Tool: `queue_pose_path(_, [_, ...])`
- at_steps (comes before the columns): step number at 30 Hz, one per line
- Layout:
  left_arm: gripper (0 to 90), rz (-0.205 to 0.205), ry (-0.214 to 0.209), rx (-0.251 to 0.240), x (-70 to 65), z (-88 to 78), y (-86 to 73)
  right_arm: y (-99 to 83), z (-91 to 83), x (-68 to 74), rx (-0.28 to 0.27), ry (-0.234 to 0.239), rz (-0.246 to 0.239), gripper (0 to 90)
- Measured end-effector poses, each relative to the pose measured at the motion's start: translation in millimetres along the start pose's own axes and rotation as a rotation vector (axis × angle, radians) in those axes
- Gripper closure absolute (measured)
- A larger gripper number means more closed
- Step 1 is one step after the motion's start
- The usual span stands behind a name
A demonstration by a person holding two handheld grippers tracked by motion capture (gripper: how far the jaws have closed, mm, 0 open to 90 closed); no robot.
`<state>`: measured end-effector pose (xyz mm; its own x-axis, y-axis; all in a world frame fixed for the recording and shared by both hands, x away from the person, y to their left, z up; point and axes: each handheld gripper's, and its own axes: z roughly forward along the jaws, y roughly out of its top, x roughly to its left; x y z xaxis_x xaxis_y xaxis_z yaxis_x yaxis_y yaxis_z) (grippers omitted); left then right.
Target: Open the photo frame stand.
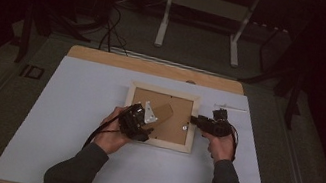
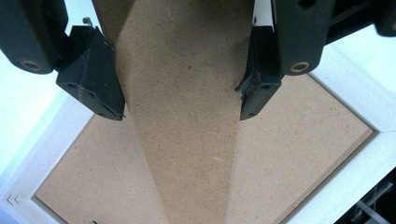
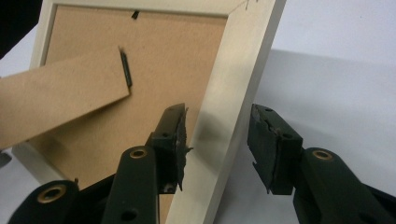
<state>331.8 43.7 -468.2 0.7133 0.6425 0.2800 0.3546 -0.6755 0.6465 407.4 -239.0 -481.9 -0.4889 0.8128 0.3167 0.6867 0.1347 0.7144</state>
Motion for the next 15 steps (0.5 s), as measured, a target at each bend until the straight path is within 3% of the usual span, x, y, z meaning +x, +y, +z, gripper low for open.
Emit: queue_pose_path(15, [36.7, 0.011, 0.009, -0.015, -1.4, -0.1, -0.6, 12.6, 13.0, -9.0, 0.012, 0.023, 0.046, 54.1])
